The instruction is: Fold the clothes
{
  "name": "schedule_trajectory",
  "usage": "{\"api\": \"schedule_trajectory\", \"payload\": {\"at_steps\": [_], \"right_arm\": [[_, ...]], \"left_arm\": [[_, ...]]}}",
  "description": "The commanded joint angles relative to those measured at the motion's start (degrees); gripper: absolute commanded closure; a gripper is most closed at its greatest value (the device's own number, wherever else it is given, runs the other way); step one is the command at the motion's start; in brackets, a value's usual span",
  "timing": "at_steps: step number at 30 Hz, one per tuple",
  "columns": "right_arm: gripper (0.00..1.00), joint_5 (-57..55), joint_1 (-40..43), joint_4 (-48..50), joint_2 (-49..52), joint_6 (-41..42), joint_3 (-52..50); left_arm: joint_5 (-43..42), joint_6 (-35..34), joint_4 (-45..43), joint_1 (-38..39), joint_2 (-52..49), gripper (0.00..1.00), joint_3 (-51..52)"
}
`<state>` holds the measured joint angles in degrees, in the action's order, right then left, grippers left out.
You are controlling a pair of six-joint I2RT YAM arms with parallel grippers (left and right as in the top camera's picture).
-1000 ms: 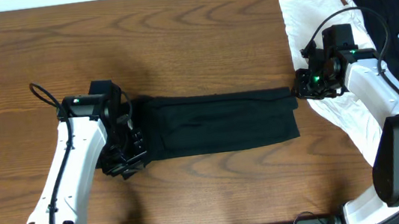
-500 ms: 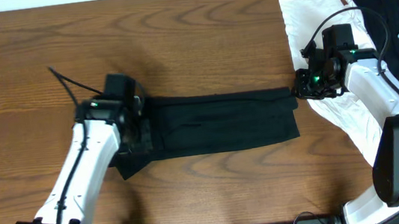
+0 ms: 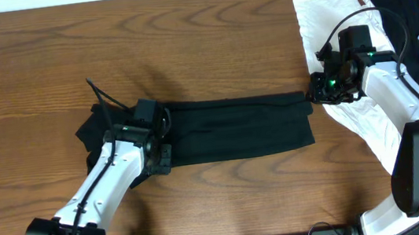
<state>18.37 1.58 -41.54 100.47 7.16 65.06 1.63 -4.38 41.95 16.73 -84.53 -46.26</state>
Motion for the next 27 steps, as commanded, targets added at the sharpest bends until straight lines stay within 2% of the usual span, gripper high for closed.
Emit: {"api": "schedule_trajectory", "payload": {"at_steps": [1, 8, 16, 17, 21, 23, 27], "right_arm": [[0.85, -0.2, 0.4, 0.0, -1.0, -0.6, 0.0], [0.85, -0.2, 0.4, 0.0, -1.0, -0.6, 0.0], [0.85, -0.2, 0.4, 0.0, -1.0, -0.6, 0.0], [0.85, -0.2, 0.4, 0.0, -1.0, -0.6, 0.0], [0.85, -0.2, 0.4, -0.1, -1.0, -0.6, 0.0], [0.85, -0.2, 0.4, -0.1, -1.0, -0.6, 0.0], [0.85, -0.2, 0.4, -0.1, -1.0, -0.6, 0.0]], "left_arm": [[4.1, 1.0, -1.6, 0.1, -0.5, 0.56, 0.2], [7.2, 1.0, -6.7, 0.1, -2.3, 0.56, 0.2], [5.3, 0.9, -6.2, 0.1, -6.6, 0.56, 0.2], [4.8, 0.9, -6.2, 0.1, -6.8, 0.58, 0.2], [4.9, 0.9, -6.1, 0.1, -6.6, 0.87, 0.2], [4.9, 0.8, -5.7, 0.1, -6.2, 0.93, 0.2], [4.8, -2.6, -1.0, 0.1, -3.1, 0.94, -1.4]]}}
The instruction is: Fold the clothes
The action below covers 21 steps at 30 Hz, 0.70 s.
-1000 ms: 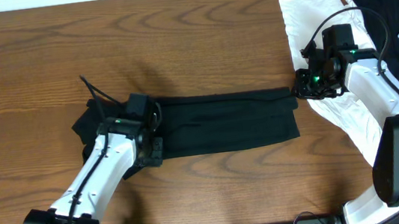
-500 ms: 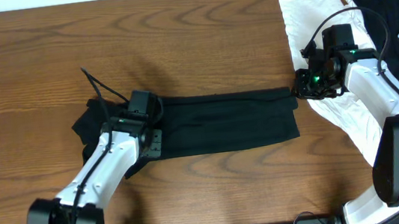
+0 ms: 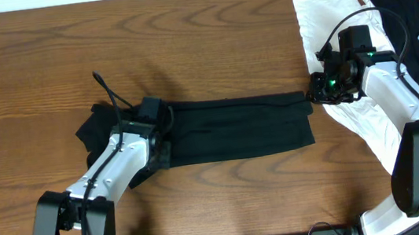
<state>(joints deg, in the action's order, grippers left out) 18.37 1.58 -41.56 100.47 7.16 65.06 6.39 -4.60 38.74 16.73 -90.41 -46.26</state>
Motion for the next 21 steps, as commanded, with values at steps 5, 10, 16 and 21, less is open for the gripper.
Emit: {"api": "schedule_trajectory", "payload": {"at_steps": [5, 10, 16, 21], "right_arm": [[0.85, -0.2, 0.4, 0.0, -1.0, -0.6, 0.0], [0.86, -0.2, 0.4, 0.0, -1.0, -0.6, 0.0], [0.86, -0.2, 0.4, 0.0, -1.0, -0.6, 0.0], [0.86, -0.2, 0.4, 0.0, -1.0, -0.6, 0.0]], "left_arm": [[-8.7, -6.7, 8.4, 1.0, 9.5, 0.94, -3.4], [-16.3, -12.9, 8.8, 3.9, 15.7, 0.94, -3.4], [-16.3, -18.7, 9.6, 8.6, 16.3, 0.94, -3.3], [-16.1, -21.0, 9.9, 11.1, 16.0, 0.94, -2.7]]}}
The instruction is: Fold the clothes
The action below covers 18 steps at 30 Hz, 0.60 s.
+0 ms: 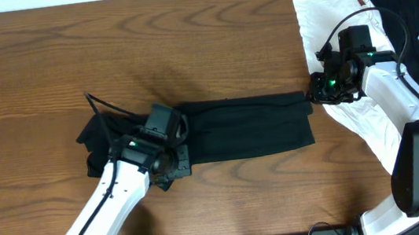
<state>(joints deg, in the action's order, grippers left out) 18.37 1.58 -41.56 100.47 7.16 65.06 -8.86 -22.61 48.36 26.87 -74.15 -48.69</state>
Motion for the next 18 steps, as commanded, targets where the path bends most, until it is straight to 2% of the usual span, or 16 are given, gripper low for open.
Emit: {"api": "schedule_trajectory", "payload": {"at_steps": [1, 2, 3, 4, 5, 6, 12, 18], "right_arm": [[0.86, -0.2, 0.4, 0.0, -1.0, -0.6, 0.0], [0.86, -0.2, 0.4, 0.0, -1.0, -0.6, 0.0], [0.86, -0.2, 0.4, 0.0, -1.0, -0.6, 0.0], [0.86, -0.2, 0.4, 0.0, -1.0, -0.6, 0.0], [0.86, -0.2, 0.4, -0.1, -1.0, -0.6, 0.0], [0.86, -0.2, 0.4, -0.1, -1.0, -0.6, 0.0], [0.86, -0.2, 0.4, -0.4, -1.0, -0.6, 0.0], [0.86, -0.2, 0.4, -0.5, -1.0, -0.6, 0.0]], "left_arm": [[-0.7, -3.0, 0.3, 1.1, -0.3, 0.94, -0.2], [-0.5, -3.0, 0.3, 1.1, -0.4, 0.93, -0.2], [-0.1, -3.0, 0.2, 1.1, -0.4, 0.88, -0.2], [0.9, -3.0, 0.2, 1.1, -0.4, 0.75, -0.2], [2.1, -3.0, 0.2, 1.1, -0.4, 0.67, -0.2], [3.4, -3.0, 0.2, 1.1, -0.4, 0.64, -0.2], [5.5, -2.5, 0.0, 1.1, -0.4, 0.62, -0.2], [7.4, 3.6, -1.5, 1.1, -0.9, 0.63, -0.2]]}}
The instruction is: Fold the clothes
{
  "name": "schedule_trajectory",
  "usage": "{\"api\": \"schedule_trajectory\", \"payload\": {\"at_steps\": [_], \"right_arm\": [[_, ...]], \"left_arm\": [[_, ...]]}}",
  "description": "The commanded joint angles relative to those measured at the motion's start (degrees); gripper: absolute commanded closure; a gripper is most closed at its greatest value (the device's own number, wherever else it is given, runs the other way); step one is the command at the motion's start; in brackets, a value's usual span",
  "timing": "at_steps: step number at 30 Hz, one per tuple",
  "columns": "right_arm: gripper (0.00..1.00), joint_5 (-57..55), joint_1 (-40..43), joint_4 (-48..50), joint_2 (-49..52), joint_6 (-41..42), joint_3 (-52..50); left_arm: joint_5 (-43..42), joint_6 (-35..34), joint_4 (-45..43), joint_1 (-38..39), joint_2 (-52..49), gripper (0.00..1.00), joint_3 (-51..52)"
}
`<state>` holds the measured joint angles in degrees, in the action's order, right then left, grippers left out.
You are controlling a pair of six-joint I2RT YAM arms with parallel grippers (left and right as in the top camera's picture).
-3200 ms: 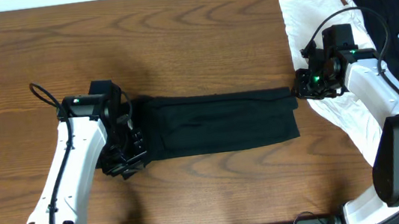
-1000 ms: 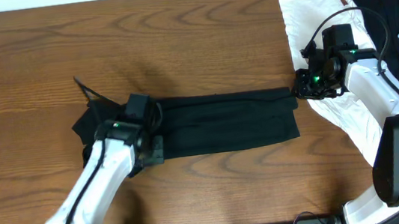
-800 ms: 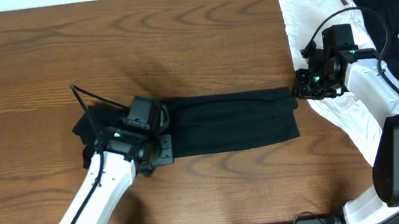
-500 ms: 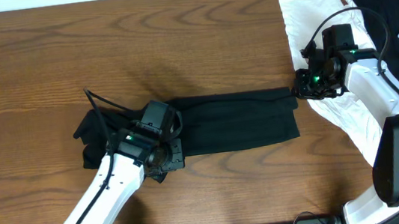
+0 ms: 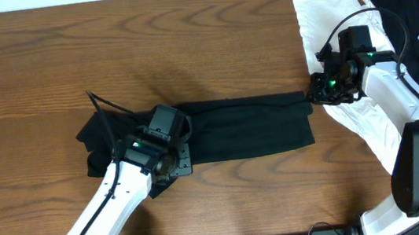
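A black garment [image 5: 250,129] lies as a long flat strip across the middle of the table, with a bunched end [image 5: 95,140] at the left. My left gripper [image 5: 180,159] is down on the strip's left part, and a fold of black cloth [image 5: 159,185] shows under its wrist, so it looks shut on the fabric. At the strip's upper right corner my right gripper [image 5: 315,92] touches the cloth. Its dark fingers blend with the fabric, so their state does not show.
A white cloth [image 5: 324,9] lies spread at the back right under the right arm. Dark clothes are piled on it at the right edge. A thin black cable [image 5: 105,105] arcs up from the left arm.
My left gripper has shifted slightly right and up along the strip's lower edge. The right arm and the rest of the garment have not moved.
My left gripper first sat at the strip's left end, near the bunched cloth. It then stood a little higher, then further right with a fold of cloth carried under it. Now it is slightly further right. The right gripper stayed at the upper right corner throughout.
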<state>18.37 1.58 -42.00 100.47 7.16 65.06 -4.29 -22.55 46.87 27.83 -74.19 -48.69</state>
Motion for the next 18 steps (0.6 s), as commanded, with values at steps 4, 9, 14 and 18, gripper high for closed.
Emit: {"api": "schedule_trajectory", "payload": {"at_steps": [4, 9, 14, 18], "right_arm": [[0.86, -0.1, 0.4, 0.0, -1.0, -0.6, 0.0], [0.86, -0.1, 0.4, -0.2, -1.0, -0.6, 0.0], [0.86, -0.1, 0.4, -0.7, -1.0, -0.6, 0.0], [0.86, -0.2, 0.4, -0.6, -1.0, -0.6, 0.0]], "left_arm": [[4.1, 7.5, -2.5, 0.2, -4.0, 0.59, -0.2], [3.8, 7.3, -5.7, 0.2, -9.9, 0.58, -0.2], [3.4, 3.7, -7.0, 0.2, -14.0, 0.58, -0.2], [3.4, 1.7, -7.5, 0.2, -14.9, 0.58, -0.2]]}}
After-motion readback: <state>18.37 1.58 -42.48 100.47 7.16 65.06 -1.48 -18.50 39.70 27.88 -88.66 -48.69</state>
